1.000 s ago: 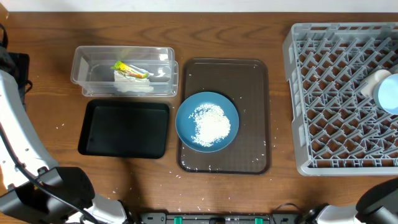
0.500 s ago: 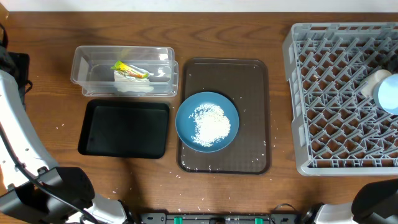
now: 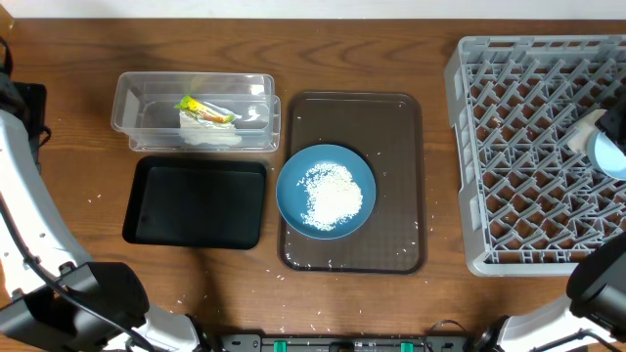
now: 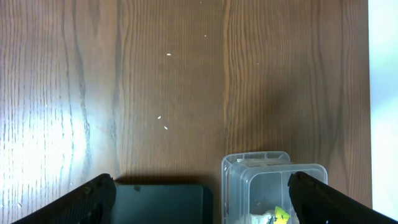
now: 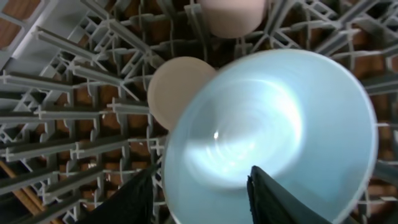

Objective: Sort waste into correct bins and load items into the dishwasher rack

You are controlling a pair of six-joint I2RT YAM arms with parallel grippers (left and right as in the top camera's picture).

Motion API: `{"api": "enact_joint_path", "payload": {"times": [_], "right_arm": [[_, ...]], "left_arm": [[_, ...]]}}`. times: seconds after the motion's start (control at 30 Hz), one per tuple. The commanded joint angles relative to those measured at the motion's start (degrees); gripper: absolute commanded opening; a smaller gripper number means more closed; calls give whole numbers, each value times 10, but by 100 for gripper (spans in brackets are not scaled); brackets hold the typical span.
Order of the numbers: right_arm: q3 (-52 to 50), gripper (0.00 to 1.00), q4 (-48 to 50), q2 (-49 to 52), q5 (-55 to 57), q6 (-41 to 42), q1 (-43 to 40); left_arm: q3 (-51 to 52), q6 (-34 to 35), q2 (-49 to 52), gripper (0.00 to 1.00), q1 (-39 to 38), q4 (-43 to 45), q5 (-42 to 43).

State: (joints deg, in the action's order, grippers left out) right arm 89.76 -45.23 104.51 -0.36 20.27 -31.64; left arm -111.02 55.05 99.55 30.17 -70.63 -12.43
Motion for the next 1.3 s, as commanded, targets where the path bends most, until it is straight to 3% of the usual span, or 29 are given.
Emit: {"api": "enact_joint_path", "payload": {"times": [0.0,0.13,0.67,0.83,1.0,1.27], "right_arm": [[-1,45,6,9,-16,-8,0],[-1,37,10,9,-28,-8,0],[-5,27,12,26,-31,-2,0],[-5,1,12,25,-36,-1,0],[4,1,9,16,-65,-2,-16],[62,1,10,-3,-297,-66,-106]], "left_arm": [[1,-8,4,92,1,-3,-11],[1,-8,4,92,1,-3,-11],[1,-8,4,92,1,-3,-11],[1,-8,4,92,1,-3,-11],[1,-8,4,92,1,-3,-11],[1,-8,4,92,1,-3,-11]]}}
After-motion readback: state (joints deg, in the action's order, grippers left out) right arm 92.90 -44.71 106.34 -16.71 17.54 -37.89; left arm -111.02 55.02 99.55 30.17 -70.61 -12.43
